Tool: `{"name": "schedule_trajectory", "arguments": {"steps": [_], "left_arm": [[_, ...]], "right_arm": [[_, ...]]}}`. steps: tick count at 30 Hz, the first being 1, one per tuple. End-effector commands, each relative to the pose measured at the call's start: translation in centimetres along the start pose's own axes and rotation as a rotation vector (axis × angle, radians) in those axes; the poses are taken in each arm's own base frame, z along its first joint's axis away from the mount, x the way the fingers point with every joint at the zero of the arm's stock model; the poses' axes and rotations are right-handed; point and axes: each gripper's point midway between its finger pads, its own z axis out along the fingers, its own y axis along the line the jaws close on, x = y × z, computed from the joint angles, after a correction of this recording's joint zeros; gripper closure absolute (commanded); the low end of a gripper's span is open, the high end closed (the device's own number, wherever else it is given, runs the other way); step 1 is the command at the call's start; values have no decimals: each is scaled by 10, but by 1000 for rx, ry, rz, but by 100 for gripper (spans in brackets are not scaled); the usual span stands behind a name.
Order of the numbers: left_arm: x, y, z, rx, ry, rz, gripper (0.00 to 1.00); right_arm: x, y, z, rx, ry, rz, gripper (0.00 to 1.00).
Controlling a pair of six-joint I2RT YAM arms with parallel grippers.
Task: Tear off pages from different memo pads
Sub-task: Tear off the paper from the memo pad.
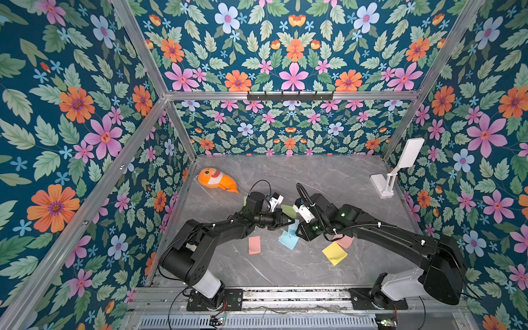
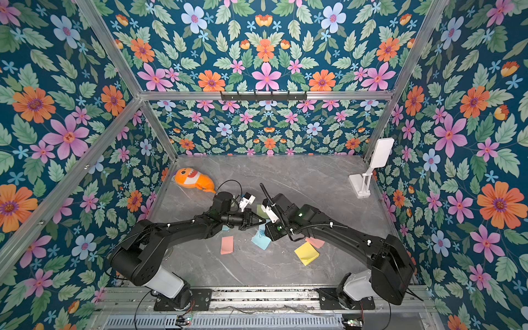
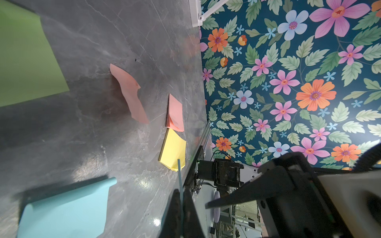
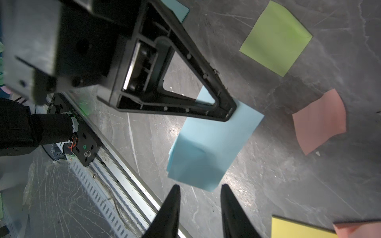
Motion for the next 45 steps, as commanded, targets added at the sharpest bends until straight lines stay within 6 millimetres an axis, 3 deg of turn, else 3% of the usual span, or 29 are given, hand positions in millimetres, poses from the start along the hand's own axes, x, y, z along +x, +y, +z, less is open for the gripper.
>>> {"name": "schedule_trajectory", "arguments": {"steps": [1, 17, 37, 41, 45], "left_arm": [[-1, -8, -1, 25, -1, 32, 100], [1, -11, 0, 26, 3, 40, 100], [0, -21, 1, 58, 3, 24, 100], [1, -20, 2, 62, 2, 22, 100], [2, -17, 2, 56, 3, 15, 100]], "right_arm": [[-3, 1, 1, -2, -10, -8, 65], [-10, -7, 1, 58, -35, -17, 69], [-20, -5, 7, 296, -87, -223, 75], [-17, -4, 10, 305, -78, -244, 78], [-17, -5, 11, 319, -74, -258, 90]]}}
